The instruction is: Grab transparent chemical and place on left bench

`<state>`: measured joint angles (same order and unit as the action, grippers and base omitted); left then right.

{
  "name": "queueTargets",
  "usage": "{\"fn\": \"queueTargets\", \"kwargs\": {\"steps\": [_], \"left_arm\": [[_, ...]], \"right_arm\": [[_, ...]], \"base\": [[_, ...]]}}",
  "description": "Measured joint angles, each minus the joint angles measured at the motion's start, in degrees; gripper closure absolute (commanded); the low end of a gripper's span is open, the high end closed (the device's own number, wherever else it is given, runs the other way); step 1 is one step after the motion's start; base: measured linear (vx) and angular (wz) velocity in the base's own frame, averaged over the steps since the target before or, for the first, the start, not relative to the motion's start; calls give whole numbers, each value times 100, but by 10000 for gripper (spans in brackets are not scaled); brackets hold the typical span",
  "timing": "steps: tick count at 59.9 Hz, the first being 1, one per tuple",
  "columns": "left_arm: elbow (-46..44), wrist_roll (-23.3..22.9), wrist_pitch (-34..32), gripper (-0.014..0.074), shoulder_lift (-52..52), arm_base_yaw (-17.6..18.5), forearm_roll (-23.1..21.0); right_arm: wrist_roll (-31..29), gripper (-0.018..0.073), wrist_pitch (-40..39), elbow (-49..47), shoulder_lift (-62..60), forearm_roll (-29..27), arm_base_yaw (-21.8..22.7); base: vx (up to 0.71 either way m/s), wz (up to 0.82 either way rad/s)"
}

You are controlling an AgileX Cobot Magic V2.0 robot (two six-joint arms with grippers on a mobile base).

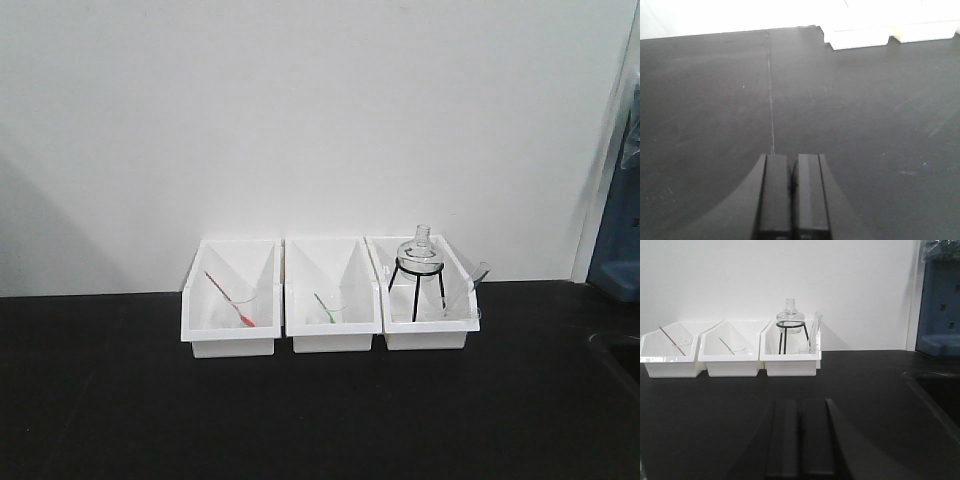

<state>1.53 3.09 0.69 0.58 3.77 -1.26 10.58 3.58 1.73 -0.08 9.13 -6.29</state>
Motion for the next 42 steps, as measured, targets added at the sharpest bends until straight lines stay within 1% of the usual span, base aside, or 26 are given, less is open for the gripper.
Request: {"fn": "queueTargets", "kwargs": {"steps": [11,42], "left_arm": [[0,0,0,600,0,0,0],[0,0,0,600,0,0,0]], "right_arm": [[0,567,266,6,-43,10,55],[0,567,310,6,-43,-7,55]], "base": [[0,0],[0,0]]}}
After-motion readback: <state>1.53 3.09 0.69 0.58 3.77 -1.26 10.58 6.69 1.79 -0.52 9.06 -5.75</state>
